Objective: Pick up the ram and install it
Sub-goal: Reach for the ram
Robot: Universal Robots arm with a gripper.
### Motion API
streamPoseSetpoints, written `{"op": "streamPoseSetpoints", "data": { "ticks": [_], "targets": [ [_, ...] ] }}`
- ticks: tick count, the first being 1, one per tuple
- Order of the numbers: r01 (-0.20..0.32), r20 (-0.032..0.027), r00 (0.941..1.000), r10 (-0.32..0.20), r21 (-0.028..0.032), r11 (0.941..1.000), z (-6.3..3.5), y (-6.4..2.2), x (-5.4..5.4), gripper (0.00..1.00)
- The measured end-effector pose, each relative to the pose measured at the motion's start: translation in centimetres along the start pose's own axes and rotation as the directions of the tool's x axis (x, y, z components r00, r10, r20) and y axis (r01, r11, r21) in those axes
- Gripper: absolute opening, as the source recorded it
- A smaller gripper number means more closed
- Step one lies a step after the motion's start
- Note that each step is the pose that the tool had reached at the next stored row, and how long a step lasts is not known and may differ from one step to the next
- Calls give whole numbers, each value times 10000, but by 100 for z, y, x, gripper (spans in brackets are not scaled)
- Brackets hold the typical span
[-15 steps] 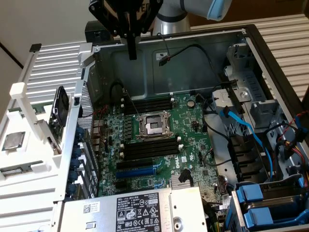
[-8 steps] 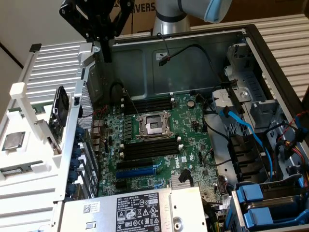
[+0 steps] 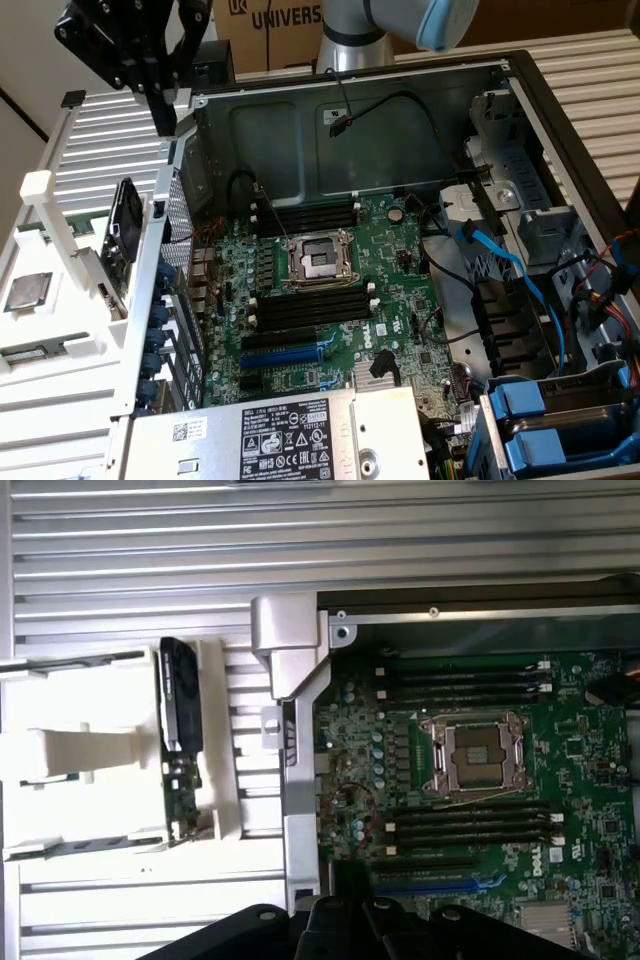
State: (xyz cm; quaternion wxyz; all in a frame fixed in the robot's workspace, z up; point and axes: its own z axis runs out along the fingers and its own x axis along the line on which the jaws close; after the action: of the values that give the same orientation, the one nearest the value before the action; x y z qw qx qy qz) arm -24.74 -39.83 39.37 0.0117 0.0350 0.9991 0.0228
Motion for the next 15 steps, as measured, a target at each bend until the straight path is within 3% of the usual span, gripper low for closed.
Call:
{"op": "streamPoseSetpoints", "data": {
  "ticks": [4, 5, 15],
  "targets": [
    [1, 0, 10000, -1, 0, 10000, -3, -8, 105, 11],
    [0, -1, 10000, 0, 0, 10000, -6, -17, 241, 11],
    [1, 3, 10000, -1, 0, 10000, -10, -54, 745, 11]
  ]
}}
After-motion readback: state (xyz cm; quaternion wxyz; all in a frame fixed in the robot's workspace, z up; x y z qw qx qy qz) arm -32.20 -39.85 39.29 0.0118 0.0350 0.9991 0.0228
